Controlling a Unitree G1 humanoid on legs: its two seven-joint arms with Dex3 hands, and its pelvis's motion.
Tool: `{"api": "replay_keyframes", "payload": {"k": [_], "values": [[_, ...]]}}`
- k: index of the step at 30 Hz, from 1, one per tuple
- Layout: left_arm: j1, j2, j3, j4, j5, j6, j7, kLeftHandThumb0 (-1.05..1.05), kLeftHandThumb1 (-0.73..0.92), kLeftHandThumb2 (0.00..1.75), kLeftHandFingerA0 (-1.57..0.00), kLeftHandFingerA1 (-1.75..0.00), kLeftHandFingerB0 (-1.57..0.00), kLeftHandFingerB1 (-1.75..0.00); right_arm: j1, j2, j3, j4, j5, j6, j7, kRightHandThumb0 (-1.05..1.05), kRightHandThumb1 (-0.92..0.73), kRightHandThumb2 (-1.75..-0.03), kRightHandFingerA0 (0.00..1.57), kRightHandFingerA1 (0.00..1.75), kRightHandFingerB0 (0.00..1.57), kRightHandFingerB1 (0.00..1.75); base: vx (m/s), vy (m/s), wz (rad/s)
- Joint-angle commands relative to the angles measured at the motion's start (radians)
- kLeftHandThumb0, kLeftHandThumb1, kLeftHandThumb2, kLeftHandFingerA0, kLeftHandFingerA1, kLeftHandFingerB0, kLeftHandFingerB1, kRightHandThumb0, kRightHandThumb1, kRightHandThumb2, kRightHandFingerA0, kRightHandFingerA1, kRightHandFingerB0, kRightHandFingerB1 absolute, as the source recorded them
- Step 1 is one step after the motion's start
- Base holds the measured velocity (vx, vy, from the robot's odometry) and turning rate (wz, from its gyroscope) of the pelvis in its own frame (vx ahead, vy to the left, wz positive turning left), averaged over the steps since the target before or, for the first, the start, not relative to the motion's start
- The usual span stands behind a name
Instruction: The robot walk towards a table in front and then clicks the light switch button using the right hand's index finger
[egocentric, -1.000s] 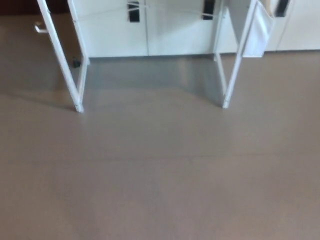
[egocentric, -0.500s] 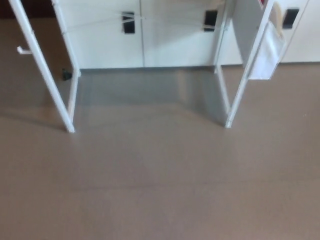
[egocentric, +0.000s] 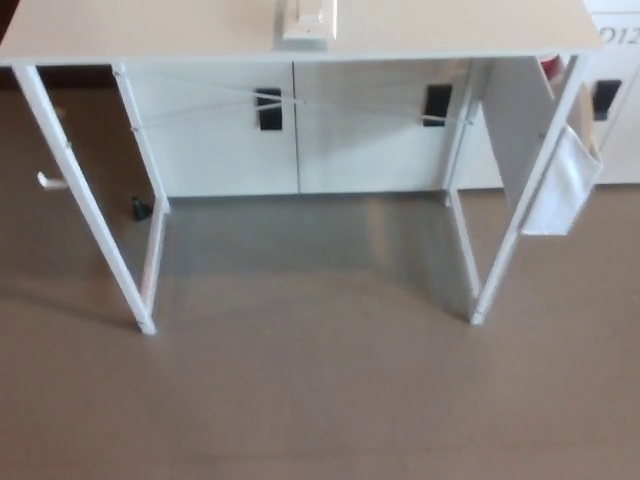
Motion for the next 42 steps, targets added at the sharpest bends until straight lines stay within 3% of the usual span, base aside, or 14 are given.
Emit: {"api": "replay_keyframes", "payload": {"k": [1,16,18,19,20,42], "values": [[-0.007,0.007,0.0,0.004,0.01,0.014,0.013,-0.12,0.69,0.59,-0.53,-0.47,-0.36,-0.4,0.018,-0.009,-0.003,-0.023,0.0,-0.001,-0.007,0.03,-0.45,-0.9,0.39,0.62,0.21,0.54,0.45,-0.114,-0.04],[-0.011,0.023,-0.021,-0.012,0.011,0.021,-0.003,-0.13,0.7,0.6,-0.52,-0.47,-0.33,-0.39,0.006,-0.015,0.005,0.011,-0.024,-0.037,-0.025,0.02,-0.43,-0.88,0.44,0.65,0.23,0.54,0.29,0.088,-0.12],[-0.009,0.026,-0.028,-0.025,0.021,0.024,0.006,-0.15,0.69,0.59,-0.54,-0.47,-0.35,-0.39,0.013,-0.01,0.002,-0.019,-0.016,-0.003,-0.027,0.02,-0.45,-0.9,0.41,0.63,0.22,0.54,0.2,0.119,-0.02],[-0.01,0.027,-0.03,-0.025,0.022,0.022,0.008,-0.15,0.69,0.59,-0.55,-0.47,-0.36,-0.4,-0.001,-0.018,0.005,0.018,-0.027,-0.023,-0.027,0.02,-0.61,-0.57,0.49,0.53,0.3,0.42,0.19,0.059,0.09],[-0.011,0.027,-0.031,-0.023,0.024,0.021,0.008,-0.15,0.69,0.59,-0.55,-0.48,-0.36,-0.4,-0.008,-0.02,0.004,0.038,-0.027,-0.033,-0.024,0.02,-0.44,-0.89,0.4,0.62,0.21,0.53,0.17,0.048,0.11],[-0.016,0.029,-0.043,-0.017,0.031,0.015,0.014,-0.14,0.69,0.59,-0.57,-0.49,-0.37,-0.41,0.002,-0.015,0.006,0.026,-0.033,-0.045,-0.037,0.03,-0.45,-0.9,0.42,0.63,0.24,0.55,0.26,-0.049,-0.04]]}}
